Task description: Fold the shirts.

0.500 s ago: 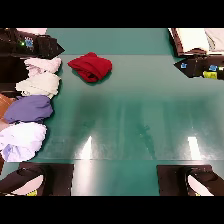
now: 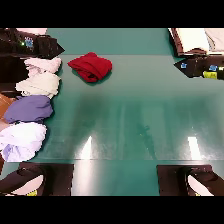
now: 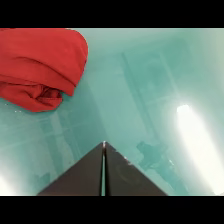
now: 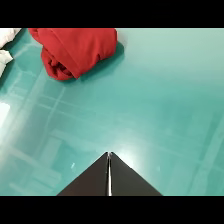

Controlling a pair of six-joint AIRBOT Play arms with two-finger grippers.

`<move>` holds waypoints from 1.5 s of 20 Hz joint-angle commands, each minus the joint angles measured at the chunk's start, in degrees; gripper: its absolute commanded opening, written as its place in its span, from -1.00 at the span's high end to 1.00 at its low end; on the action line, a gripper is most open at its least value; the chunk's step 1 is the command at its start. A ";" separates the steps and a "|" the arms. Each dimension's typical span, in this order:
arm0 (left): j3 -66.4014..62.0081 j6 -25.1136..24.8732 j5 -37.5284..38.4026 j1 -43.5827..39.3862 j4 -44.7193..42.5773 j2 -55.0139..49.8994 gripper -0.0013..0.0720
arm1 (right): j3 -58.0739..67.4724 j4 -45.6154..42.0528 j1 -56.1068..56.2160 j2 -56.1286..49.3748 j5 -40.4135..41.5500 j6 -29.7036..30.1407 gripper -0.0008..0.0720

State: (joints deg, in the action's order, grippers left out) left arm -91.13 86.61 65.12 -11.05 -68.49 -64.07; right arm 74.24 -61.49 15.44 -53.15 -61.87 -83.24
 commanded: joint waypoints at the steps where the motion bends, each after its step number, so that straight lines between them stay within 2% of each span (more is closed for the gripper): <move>1: 0.00 -0.02 0.00 -0.02 0.00 -0.02 0.88 | 0.07 0.07 0.07 0.02 0.46 -0.02 0.94; 3: 0.00 0.52 -0.94 -0.02 0.50 -0.02 0.88 | 0.07 0.35 0.07 0.02 0.46 -0.02 0.94; 5: 0.00 0.22 -5.44 -0.02 0.72 -0.11 0.88 | 0.07 0.48 0.07 0.02 1.73 -0.04 0.94; 6: 0.00 -0.59 -8.63 -0.02 0.61 -0.44 0.70 | 0.07 0.52 0.09 0.04 1.73 -0.04 0.94; 7: 0.00 -1.22 -11.93 -0.02 0.28 -1.38 -0.23 | 0.07 0.52 0.11 0.02 1.73 -0.04 0.94; 8: 0.00 -0.94 -14.21 -0.02 0.22 -2.91 -0.53 | 0.07 0.50 0.11 0.02 1.73 -0.04 0.94; 11: 0.00 -0.50 -16.13 -0.02 0.11 -11.78 -0.52 | 0.07 0.52 0.13 0.02 1.70 -0.04 0.94; 16: 0.00 5.97 -23.96 0.13 0.74 -32.24 -0.53 | 0.07 0.50 0.13 0.02 1.68 -0.04 0.94; 21: -0.17 6.38 -34.21 0.33 9.49 -42.27 -0.53 | 0.04 0.52 0.13 0.02 1.64 -0.04 0.94; 27: -0.17 6.25 -39.39 0.33 10.60 -43.47 -0.52 | 0.04 0.48 0.52 0.02 1.73 -0.04 0.94; 28: -0.44 6.43 -40.54 0.33 10.91 -43.47 -0.47 | 0.04 0.48 0.52 0.02 1.73 -0.04 0.94; 30: -2.71 6.38 -40.33 0.35 10.86 -42.99 0.90 | 0.07 0.48 0.52 0.04 1.73 -0.04 0.94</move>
State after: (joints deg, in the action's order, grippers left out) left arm -92.12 92.92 27.03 -10.76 -58.33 -107.07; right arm 74.24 -60.99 15.94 -53.15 -60.16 -83.26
